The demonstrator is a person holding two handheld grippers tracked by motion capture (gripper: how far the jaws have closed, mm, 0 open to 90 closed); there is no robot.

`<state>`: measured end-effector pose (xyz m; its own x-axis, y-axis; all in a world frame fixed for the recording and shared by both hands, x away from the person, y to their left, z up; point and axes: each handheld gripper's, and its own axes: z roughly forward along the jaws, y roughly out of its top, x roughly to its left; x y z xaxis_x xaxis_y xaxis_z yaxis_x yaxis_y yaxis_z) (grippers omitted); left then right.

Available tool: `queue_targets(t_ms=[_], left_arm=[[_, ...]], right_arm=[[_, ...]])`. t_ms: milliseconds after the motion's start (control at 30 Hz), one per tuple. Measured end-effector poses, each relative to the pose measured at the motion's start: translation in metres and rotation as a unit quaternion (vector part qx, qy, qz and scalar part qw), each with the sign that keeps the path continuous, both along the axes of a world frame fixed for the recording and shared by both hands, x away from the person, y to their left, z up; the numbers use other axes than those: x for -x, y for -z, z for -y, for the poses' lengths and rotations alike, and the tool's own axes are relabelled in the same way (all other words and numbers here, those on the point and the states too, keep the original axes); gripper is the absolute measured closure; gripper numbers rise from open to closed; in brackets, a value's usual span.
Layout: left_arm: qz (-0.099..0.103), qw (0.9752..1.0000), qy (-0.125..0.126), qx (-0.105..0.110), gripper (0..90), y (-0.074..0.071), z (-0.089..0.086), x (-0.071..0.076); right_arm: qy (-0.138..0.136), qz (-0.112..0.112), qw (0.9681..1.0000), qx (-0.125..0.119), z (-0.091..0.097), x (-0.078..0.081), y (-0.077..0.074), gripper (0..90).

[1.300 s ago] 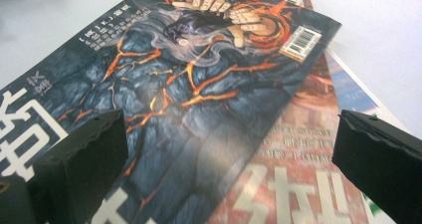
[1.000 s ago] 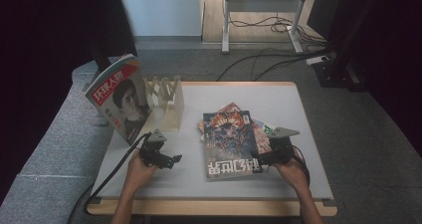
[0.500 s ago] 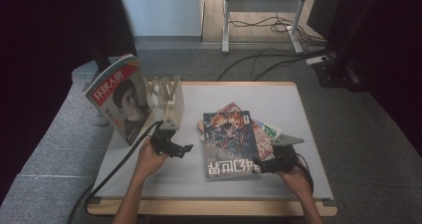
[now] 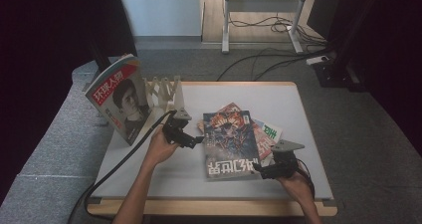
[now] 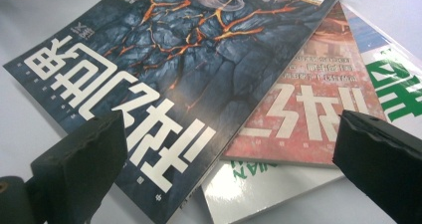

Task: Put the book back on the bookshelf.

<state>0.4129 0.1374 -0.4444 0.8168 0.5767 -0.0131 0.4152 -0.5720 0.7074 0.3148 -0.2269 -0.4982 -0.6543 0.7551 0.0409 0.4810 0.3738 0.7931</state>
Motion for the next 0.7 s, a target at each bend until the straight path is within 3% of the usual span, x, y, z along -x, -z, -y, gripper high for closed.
queue_targets(t_ms=[267,700], left_arm=[[-0.002,0.9999,0.013,-0.01,0.3,-0.002,0.023,-0.022],[-0.013,0.999,0.029,-0.031,0.0,0.015,0.054,-0.058]], right_arm=[[-0.003,0.003,1.0,0.003,-0.001,0.004,0.003,0.4],[-0.013,-0.001,0.9999,0.004,-0.005,0.01,0.012,0.4]])
